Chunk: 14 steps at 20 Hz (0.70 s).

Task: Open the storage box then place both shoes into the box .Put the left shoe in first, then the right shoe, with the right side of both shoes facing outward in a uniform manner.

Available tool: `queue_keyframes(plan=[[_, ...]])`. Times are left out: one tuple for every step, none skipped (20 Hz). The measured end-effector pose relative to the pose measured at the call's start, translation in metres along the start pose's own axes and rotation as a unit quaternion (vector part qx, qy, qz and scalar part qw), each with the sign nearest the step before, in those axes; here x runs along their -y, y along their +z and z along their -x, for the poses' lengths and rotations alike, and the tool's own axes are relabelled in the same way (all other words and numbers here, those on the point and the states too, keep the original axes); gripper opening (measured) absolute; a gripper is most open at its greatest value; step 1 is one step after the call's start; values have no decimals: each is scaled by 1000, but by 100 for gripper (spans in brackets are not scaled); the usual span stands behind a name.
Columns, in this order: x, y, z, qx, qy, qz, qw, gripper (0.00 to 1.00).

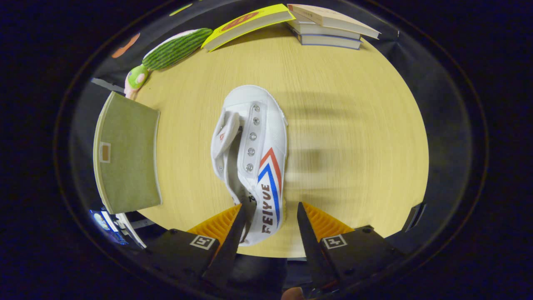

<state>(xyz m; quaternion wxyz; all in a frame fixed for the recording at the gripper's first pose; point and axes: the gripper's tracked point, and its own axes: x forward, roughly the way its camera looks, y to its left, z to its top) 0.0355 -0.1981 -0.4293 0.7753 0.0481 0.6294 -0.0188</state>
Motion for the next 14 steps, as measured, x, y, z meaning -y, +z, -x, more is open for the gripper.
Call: queue_keyframes(plan=[[6, 3, 0, 4, -7, 0, 1000, 79], [8, 3, -1, 3, -8, -2, 1000, 79], [4, 1, -4, -5, -1, -8, 1000, 79], [3, -1, -7, -11, 7, -14, 1000, 79], [-1, -2, -10, -16, 11, -13, 1000, 78], [-3, -1, -13, -16, 7, -8, 1000, 77], [-2, 2, -18, -14, 3, 2, 1000, 77], [-6, 3, -21, -13, 0, 10, 1000, 78], [-9, 3, -26, -18, 0, 15, 1000, 78], [-10, 0, -34, -30, 9, 17, 999, 77], [-14, -7, -37, -48, 24, 17, 998, 77], [-12, -3, -35, -47, 20, 15, 999, 74], [-11, -5, -41, -52, 19, 17, 998, 67], [-8, -3, -36, -49, 22, 17, 998, 59]])
